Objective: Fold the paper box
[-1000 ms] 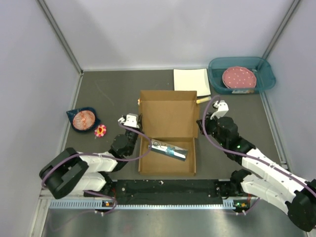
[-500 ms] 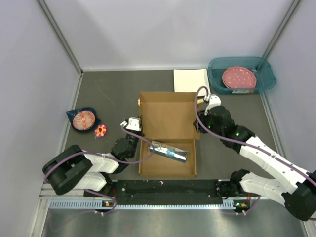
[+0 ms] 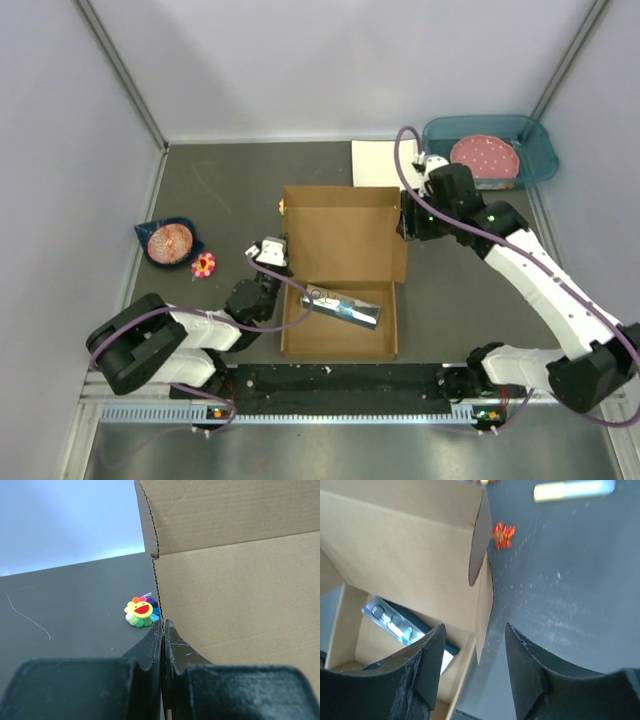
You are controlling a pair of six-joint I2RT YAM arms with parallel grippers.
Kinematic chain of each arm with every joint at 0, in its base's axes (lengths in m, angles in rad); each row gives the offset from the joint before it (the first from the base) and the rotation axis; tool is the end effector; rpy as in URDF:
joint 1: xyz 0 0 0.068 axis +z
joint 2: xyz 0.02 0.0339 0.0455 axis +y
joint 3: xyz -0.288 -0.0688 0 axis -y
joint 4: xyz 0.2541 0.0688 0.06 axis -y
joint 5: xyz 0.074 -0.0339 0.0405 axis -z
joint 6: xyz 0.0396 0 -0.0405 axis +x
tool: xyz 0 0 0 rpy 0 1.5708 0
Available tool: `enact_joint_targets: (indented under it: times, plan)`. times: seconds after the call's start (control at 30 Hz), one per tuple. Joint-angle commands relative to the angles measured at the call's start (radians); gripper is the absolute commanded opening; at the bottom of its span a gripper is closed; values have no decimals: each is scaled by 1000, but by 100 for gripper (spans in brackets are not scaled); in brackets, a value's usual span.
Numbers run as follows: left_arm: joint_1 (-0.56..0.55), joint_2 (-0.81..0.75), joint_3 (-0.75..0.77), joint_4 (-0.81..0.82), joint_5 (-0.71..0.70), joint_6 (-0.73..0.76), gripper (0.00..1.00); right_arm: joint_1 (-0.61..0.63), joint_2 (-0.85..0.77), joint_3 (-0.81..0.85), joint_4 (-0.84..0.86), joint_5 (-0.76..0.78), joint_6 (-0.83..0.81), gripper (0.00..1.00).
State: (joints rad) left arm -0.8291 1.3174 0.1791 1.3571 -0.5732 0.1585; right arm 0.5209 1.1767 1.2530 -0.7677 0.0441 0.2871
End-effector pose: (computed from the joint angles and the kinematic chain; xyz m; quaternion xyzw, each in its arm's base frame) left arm 0.1601 -0.1429 0.2100 0.0903 0.6330 -0.0792 0.7648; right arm 0.2140 0.1208 0.3862 -0.0962 0.8996 0.1489 0.3991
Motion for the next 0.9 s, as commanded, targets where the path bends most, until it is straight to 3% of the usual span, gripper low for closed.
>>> enact_joint_targets:
  times: [0.0,0.47,0.57,0.7,0.87]
  plan:
    - [-8,-7,-10,312,18,24,4,-9,57,17,-94,-84,-29,52]
    - [-18,-23,-23,313,42,15,5,-19,193,-55,73,-56,-39,50]
    - [-18,-23,-23,313,39,19,5,-22,213,-56,94,-69,-55,44]
    - [-16,-23,-23,313,27,19,5,-28,212,-69,108,-76,-65,22]
    - [-19,-10,5,309,-2,53,9,-27,175,-89,125,-75,-63,11]
